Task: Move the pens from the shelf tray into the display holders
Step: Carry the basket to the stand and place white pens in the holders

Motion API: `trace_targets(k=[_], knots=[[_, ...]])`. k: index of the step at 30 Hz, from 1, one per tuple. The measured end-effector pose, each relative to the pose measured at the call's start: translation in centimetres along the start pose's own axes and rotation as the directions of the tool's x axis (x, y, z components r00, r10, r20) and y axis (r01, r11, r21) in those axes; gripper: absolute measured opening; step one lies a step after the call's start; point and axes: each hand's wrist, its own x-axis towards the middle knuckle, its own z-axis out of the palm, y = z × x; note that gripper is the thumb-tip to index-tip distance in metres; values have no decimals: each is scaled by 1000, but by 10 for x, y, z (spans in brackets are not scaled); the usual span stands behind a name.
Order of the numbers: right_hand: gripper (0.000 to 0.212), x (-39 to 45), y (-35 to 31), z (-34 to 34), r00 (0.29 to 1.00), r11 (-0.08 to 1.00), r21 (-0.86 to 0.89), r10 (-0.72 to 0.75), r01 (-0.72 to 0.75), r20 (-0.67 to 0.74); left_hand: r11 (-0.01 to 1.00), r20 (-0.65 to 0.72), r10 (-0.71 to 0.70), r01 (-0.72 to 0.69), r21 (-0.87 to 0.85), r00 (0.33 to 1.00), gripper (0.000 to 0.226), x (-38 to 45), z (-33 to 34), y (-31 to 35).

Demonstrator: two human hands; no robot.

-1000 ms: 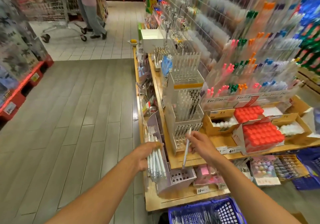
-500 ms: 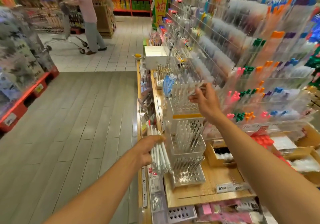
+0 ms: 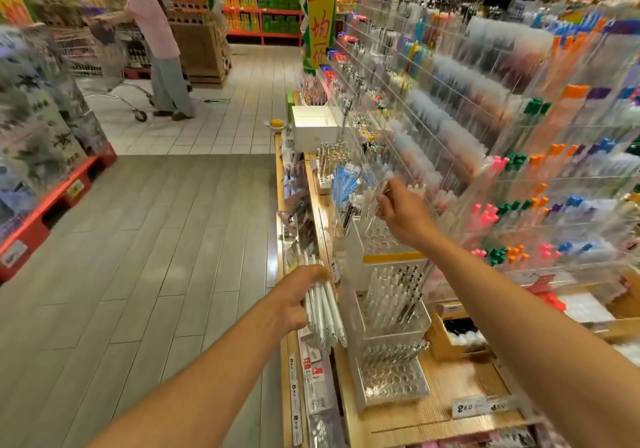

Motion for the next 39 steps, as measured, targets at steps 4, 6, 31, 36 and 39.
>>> trace_targets(k=[4,6,31,36,39], knots=[[13,0,1,13,999,999,-52,20,-17,47,1000,32,30,-30,5,999,26,0,4,7],[15,0,1,17,999,999,-26,43,-42,29,999,30,38,-39,10,999,29,-1,6,11],[19,-47,-10,25,838,782,449,165,-432,520,986,111,140,-149,75,984,34,3,23,18],[17,-43,-14,14,827,595,598,231,-537,513,992,102,124,-126,18,987,20,5,24,18],[17,-37,-12,-4,886,484,742,230,-464,403,993,42,115,-113,-38,992,7,6,20,16]])
